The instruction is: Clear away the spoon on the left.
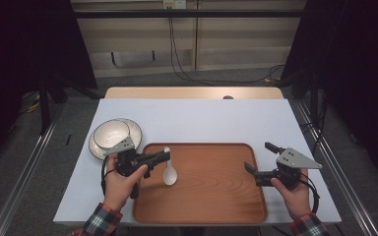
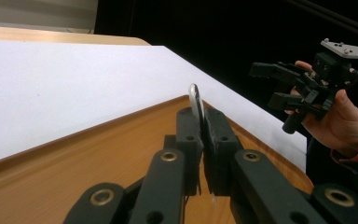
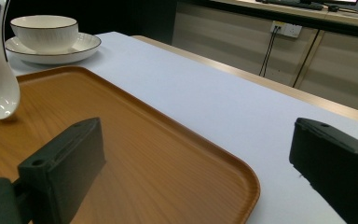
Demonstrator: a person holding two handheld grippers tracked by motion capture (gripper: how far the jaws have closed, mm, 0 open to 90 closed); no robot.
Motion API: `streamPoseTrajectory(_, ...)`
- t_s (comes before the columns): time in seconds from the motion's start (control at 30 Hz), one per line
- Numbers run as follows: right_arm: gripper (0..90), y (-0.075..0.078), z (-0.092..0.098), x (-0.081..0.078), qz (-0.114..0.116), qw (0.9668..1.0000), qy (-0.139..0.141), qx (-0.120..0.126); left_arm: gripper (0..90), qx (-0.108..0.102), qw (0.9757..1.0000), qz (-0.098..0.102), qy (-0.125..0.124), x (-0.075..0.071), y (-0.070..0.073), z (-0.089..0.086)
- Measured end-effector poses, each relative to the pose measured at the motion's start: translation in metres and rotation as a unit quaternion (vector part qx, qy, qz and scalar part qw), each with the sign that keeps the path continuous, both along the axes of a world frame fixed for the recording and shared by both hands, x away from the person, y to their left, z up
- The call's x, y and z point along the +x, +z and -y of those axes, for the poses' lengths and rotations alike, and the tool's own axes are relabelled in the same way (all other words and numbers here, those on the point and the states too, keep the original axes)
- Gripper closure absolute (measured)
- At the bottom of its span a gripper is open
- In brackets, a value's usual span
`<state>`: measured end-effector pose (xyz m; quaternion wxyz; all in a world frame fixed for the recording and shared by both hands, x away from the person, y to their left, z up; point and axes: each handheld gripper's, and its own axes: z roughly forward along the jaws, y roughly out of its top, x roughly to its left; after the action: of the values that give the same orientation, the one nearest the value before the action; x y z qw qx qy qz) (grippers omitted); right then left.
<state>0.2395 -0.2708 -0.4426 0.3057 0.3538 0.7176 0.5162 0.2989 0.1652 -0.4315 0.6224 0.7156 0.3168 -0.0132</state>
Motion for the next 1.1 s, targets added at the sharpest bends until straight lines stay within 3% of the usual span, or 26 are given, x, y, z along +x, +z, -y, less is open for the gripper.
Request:
streamPoseTrajectory(0.67,2.8,0.0,0.0,0.0,0.0,1.0,-0.001,0.0,85.7,0.006,0.9999,-0.009,-0.008,-0.005,-0.006,0.001)
streamPoseTrajectory(1.1,2.8,0.0,-0.001,0.0,0.001,1.0,-0.001,-0.001,85.5,-0.008,0.9993,-0.023,-0.029,-0.011,-0.01,0.006)
